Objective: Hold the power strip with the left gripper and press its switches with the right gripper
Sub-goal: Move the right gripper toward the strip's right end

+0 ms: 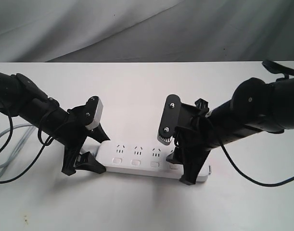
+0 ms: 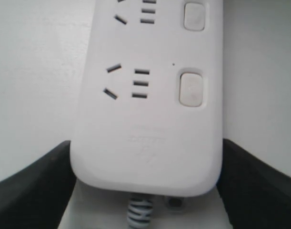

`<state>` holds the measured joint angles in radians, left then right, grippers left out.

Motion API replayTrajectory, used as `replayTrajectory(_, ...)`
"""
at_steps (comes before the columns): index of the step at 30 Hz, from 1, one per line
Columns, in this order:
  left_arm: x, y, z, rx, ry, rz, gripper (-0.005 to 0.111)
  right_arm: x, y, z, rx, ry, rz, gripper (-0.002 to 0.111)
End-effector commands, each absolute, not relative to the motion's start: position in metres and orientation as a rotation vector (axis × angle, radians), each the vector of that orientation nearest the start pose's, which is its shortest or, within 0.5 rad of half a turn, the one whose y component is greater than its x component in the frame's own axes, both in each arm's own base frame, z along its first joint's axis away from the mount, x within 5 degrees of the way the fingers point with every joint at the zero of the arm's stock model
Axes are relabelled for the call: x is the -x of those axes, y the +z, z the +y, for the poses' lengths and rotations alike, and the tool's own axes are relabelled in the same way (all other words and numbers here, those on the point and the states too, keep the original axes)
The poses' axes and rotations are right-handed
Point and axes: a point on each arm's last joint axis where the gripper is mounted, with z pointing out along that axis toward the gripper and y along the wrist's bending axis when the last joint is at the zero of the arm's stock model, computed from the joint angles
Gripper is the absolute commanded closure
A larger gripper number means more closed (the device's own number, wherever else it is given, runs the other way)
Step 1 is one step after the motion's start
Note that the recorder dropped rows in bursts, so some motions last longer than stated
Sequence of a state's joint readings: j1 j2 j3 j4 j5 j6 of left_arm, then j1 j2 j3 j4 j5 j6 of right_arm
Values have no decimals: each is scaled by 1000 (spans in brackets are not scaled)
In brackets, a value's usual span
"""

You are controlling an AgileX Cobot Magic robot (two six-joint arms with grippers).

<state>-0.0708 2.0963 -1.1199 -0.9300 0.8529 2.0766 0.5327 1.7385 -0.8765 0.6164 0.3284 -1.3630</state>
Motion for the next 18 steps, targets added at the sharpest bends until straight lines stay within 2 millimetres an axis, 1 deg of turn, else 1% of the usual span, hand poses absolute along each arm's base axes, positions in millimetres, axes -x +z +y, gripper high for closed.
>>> replayTrajectory(1,-351,94,-80,-1768,-617,1954,39,-273,158,175,1570,120,2023,55)
replayTrajectory(4,-351,94,-80,-1768,-617,1954,39,-274,159,175,1541,116,2026,55)
replayTrajectory(12,-351,94,-80,-1768,-617,1954,39,-274,158,175,1542,116,2028,55)
replayTrajectory(18,-351,94,-80,-1771,-616,1951,39,-276,146,176,1554,122,2061,55)
